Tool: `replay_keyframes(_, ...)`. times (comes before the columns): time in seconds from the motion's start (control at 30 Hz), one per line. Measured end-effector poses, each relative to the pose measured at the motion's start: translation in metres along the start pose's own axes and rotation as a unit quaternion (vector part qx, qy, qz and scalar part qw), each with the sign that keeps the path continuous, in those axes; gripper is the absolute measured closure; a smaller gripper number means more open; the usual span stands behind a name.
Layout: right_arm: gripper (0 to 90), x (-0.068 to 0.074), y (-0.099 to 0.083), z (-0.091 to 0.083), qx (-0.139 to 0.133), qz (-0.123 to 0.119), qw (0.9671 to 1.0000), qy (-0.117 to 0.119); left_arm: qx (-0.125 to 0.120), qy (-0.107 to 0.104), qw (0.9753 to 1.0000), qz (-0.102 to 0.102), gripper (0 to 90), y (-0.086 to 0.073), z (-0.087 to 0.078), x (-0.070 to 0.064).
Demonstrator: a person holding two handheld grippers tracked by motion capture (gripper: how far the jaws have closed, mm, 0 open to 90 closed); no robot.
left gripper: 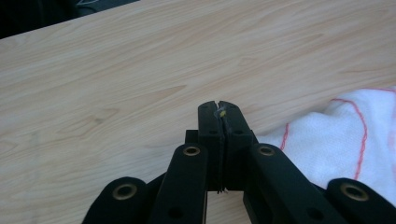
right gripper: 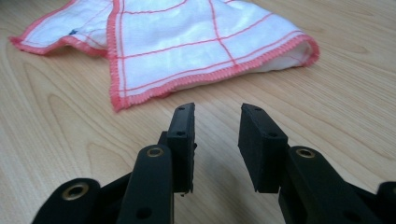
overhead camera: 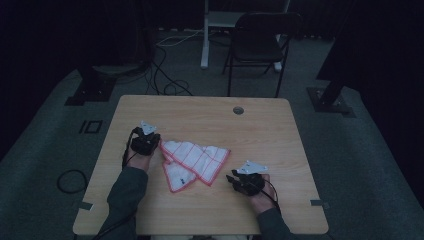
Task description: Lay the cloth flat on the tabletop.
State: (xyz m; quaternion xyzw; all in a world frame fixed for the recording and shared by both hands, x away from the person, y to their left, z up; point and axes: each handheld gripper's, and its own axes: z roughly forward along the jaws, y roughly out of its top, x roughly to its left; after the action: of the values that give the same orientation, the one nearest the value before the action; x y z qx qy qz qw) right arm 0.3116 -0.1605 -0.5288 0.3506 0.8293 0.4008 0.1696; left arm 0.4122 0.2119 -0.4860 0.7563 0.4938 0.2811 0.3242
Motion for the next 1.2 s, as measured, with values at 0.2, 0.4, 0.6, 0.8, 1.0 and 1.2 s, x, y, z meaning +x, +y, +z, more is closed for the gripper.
replay_keyframes(0.2,66.1,0.006,0.004,0.004,0.0,-0.015,0.9998,0.009,-0.01,-0.007,0.9999,0.001,76.6,-0.002,-0.005,-0.002)
replay_keyframes(0.4,66.2,0.014,0.008,0.009,-0.001,-0.029,0.9994,0.02,-0.015,-0.03,0.9993,0.013,76.3,-0.008,-0.014,-0.022)
replay_keyframes(0.6,66.2,0.024,0.012,0.017,0.003,-0.045,0.9984,0.033,-0.019,-0.061,0.9978,0.02,76.3,-0.021,-0.026,-0.047)
replay_keyframes(0.8,66.1,0.036,0.015,0.026,0.009,-0.063,0.997,0.045,-0.015,-0.095,0.9949,0.033,76.3,-0.039,-0.035,-0.073)
replay_keyframes(1.0,66.2,0.048,0.018,0.035,0.017,-0.086,0.9947,0.054,-0.008,-0.123,0.9917,0.037,76.4,-0.056,-0.043,-0.092)
replay_keyframes(1.2,66.2,0.049,0.019,0.044,0.03,-0.089,0.994,0.056,0.0,-0.141,0.9891,0.041,76.4,-0.071,-0.047,-0.103)
